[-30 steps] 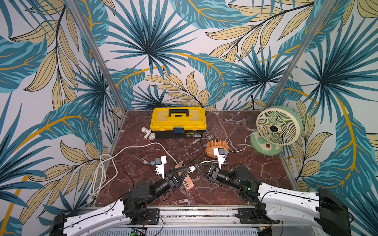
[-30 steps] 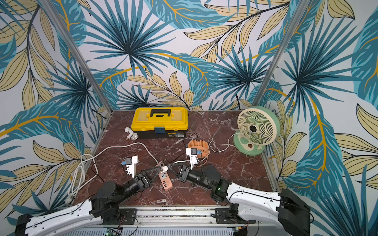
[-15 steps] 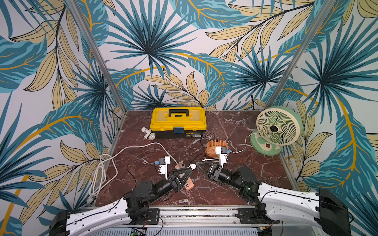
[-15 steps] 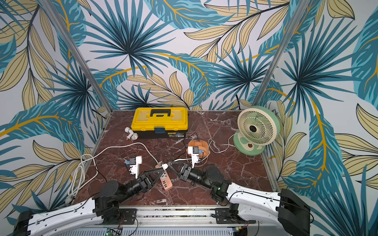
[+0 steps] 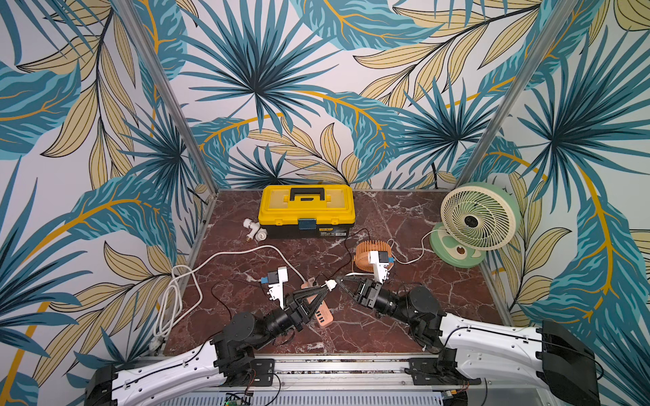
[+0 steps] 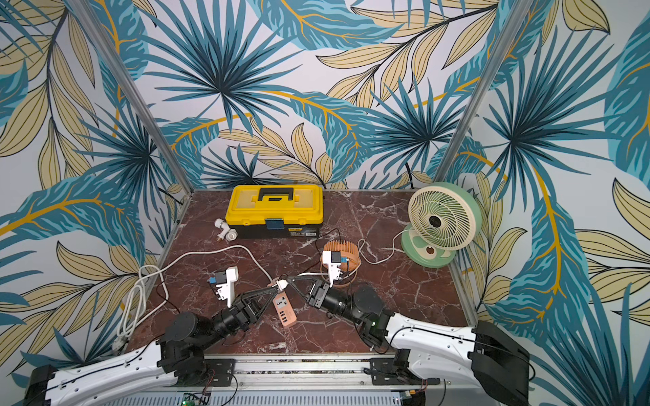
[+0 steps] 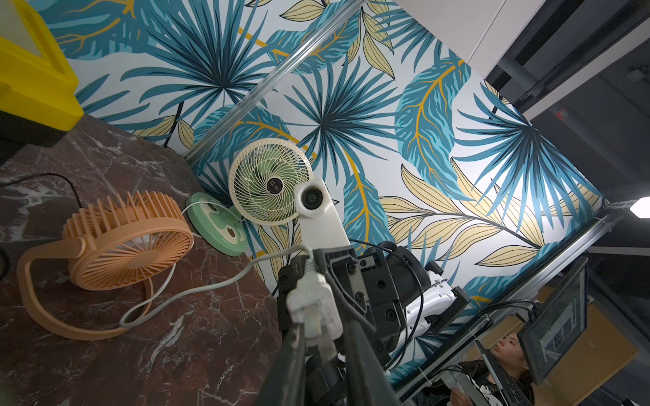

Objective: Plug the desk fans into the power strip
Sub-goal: Pick up the plug from the center of the board.

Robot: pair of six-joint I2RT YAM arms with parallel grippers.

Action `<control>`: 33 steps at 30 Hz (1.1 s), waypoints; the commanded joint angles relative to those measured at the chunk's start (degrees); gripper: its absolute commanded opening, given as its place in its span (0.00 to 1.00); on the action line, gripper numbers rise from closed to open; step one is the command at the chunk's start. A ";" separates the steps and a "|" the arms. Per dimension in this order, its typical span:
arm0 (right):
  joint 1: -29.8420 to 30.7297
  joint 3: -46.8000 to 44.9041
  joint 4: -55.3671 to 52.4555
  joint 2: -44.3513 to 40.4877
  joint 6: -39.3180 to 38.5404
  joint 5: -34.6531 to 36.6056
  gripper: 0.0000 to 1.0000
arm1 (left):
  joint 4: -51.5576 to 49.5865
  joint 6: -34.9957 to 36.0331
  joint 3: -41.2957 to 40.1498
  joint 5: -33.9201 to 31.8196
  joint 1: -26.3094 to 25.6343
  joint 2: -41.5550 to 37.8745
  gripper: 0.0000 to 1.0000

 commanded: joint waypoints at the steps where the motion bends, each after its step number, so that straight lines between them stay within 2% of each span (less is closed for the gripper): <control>1: -0.07 -0.11 1.83 1.33 1.57 1.04 0.00 | 3.34 1.70 0.58 1.42 -0.08 0.28 0.25; 5: -0.05 0.15 3.05 2.61 2.14 0.86 0.00 | 3.97 1.93 0.35 1.16 -0.08 0.41 0.25; 8: -0.05 0.18 2.84 3.08 2.28 0.91 0.00 | 4.30 2.29 0.30 0.92 -0.09 0.19 0.17; 11: -0.06 0.35 2.88 3.90 2.70 1.02 0.00 | 4.42 3.31 0.85 1.29 -0.09 0.29 0.02; 12: -0.07 0.35 2.99 4.22 2.84 1.11 0.00 | 4.45 3.85 1.11 1.42 -0.05 0.41 0.00; 22: -0.09 0.94 0.36 7.08 4.82 1.73 0.00 | 12.92 7.14 -1.69 1.50 -0.09 0.98 0.00; 28: 0.00 1.05 1.67 8.99 5.63 1.75 0.00 | 9.67 7.32 -1.58 -0.28 -0.16 -0.61 0.01; 30: -0.20 1.51 1.79 8.63 5.34 1.72 0.00 | 6.82 6.09 -1.79 -0.87 -0.07 -1.99 0.53; 31: -0.37 1.76 1.51 8.05 4.89 1.64 0.00 | 5.53 5.24 -2.06 -2.74 -0.07 -3.04 0.67; 33: -0.89 2.14 0.30 6.51 4.12 1.61 0.00 | 0.45 4.57 -2.10 -4.17 -0.10 -5.67 0.80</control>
